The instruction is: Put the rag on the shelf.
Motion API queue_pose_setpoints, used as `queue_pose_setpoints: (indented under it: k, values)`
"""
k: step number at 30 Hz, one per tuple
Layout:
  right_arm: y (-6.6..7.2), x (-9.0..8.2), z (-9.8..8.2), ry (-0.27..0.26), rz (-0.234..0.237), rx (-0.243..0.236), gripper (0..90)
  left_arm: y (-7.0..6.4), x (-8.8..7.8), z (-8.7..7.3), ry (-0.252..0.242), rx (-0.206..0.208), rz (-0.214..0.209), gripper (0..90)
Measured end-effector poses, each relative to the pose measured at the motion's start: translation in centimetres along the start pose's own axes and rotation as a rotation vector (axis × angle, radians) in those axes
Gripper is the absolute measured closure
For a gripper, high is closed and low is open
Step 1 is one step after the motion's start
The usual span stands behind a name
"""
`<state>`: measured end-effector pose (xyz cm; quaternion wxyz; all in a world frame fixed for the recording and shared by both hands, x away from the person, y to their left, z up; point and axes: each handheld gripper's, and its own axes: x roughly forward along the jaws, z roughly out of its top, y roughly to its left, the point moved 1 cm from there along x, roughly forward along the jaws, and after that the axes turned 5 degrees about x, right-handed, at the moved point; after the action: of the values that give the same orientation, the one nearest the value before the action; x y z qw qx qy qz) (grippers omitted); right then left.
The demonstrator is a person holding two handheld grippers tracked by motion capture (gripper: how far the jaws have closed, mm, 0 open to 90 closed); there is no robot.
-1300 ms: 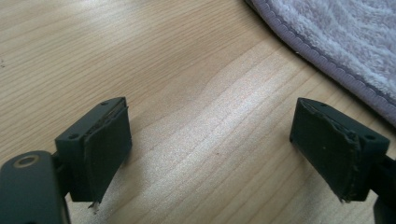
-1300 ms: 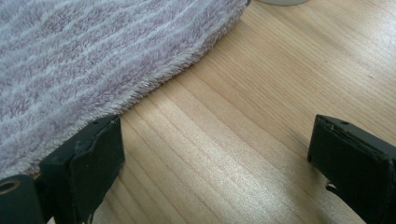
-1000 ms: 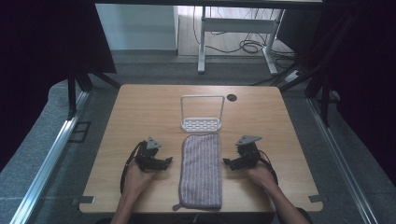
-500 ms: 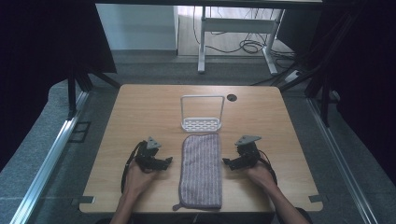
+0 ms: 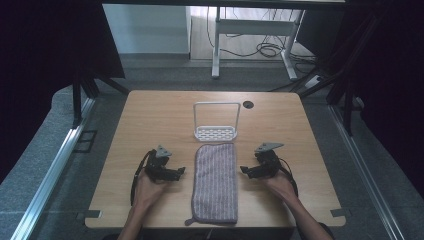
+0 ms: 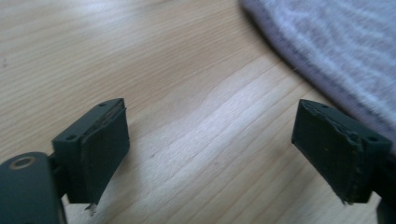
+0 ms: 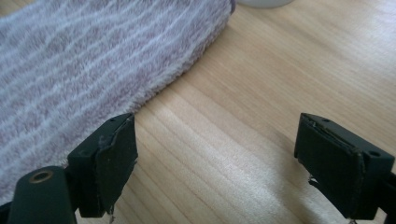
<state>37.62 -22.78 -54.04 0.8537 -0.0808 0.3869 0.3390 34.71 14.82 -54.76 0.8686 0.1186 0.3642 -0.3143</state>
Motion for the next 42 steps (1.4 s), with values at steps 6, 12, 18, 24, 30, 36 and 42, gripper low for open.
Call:
queue_pose_setpoints:
  k: [6,12,18,24,30,36,42]
  values:
    - [-0.2,-0.5,0.9,-0.013,0.014,0.026,13.4,-0.8,-0.1,1.1,-0.02,0.022,-0.028,14.2]
    - [0.0,-0.5,2.1,-0.017,0.019,0.021,14.2,-1.2,0.5,2.9,-0.019,0.057,-0.04,18.4]
    - [0.3,0.5,3.5,-0.006,0.018,0.005,24.3,-2.0,1.8,5.0,-0.009,0.125,-0.059,25.2]
    - [0.7,1.9,4.6,-0.004,0.024,0.011,35.9,-2.0,3.6,6.6,0.004,0.135,-0.07,33.6]
    - [1.3,3.4,5.3,0.014,0.008,-0.003,44.8,-1.6,5.5,7.0,0.027,0.123,-0.055,39.4]
    - [1.4,4.8,5.3,0.043,-0.004,-0.01,52.5,-1.6,6.5,6.8,0.037,0.113,-0.079,39.3]
    - [1.8,4.8,5.1,0.048,0.041,-0.024,75.9,-2.3,6.2,6.7,0.034,0.12,-0.101,58.0]
